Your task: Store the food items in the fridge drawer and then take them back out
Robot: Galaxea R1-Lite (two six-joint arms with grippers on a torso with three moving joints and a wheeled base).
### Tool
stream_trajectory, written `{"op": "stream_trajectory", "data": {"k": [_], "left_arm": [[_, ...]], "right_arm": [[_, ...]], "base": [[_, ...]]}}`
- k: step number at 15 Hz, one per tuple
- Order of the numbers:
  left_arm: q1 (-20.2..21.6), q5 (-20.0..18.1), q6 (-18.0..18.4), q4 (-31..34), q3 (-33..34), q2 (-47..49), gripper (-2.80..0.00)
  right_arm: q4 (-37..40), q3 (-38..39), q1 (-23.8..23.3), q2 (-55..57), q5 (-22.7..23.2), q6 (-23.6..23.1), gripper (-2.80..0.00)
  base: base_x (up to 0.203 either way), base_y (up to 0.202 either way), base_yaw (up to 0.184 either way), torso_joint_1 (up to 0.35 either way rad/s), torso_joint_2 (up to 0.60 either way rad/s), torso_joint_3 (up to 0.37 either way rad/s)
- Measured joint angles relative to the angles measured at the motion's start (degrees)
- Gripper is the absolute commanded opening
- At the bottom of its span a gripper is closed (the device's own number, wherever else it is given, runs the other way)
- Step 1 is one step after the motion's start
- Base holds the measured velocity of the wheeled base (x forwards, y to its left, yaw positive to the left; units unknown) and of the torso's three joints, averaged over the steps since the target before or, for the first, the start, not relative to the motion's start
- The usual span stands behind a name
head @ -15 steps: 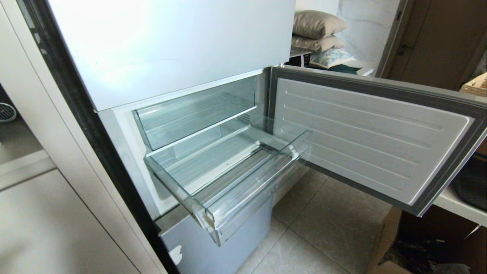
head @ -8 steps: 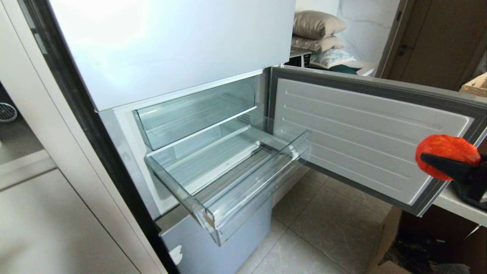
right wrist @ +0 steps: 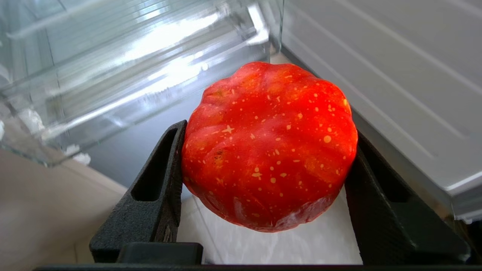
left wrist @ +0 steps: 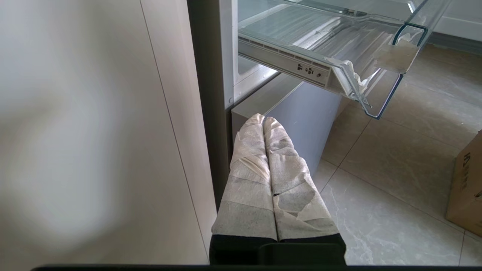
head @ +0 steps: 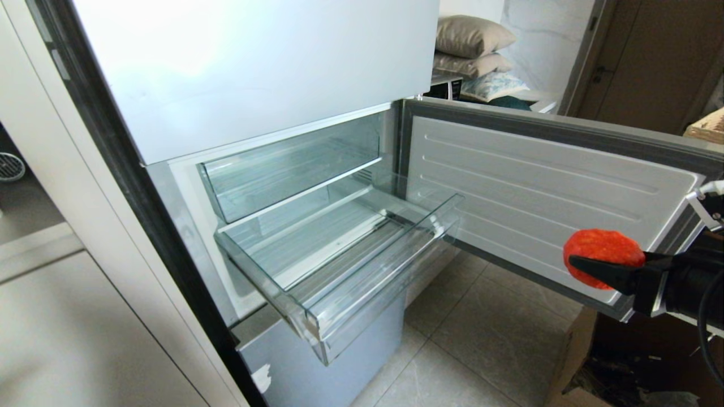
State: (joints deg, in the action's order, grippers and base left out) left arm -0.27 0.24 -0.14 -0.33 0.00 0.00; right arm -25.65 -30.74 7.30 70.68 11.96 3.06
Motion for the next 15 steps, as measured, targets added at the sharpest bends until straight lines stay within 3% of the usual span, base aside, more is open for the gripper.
{"op": "stream_trajectory", "data": {"k": [5, 11, 15], "left_arm": [[0.0, 0.0, -0.02, 0.0, 0.0, 0.0, -2.8], [0.0, -0.02, -0.02, 0.0, 0.0, 0.0, -2.8], [-0.02, 0.0, -0.02, 0.02, 0.0, 0.0, -2.8]], "right_arm": [[-9.39, 4.83, -0.17, 0.27, 0.0, 0.08, -2.8], [-6.45, 4.81, -0.37, -0.19, 0.17, -0.12, -2.8], [-4.5, 4.51, -0.83, -1.02, 0.16, -0.17, -2.8]], "base": [[0.0, 0.0, 0.0, 0.0, 0.0, 0.0], [0.0, 0.0, 0.012, 0.0, 0.0, 0.001], [-0.002, -0.007, 0.159, 0.003, 0.0, 0.003]]}}
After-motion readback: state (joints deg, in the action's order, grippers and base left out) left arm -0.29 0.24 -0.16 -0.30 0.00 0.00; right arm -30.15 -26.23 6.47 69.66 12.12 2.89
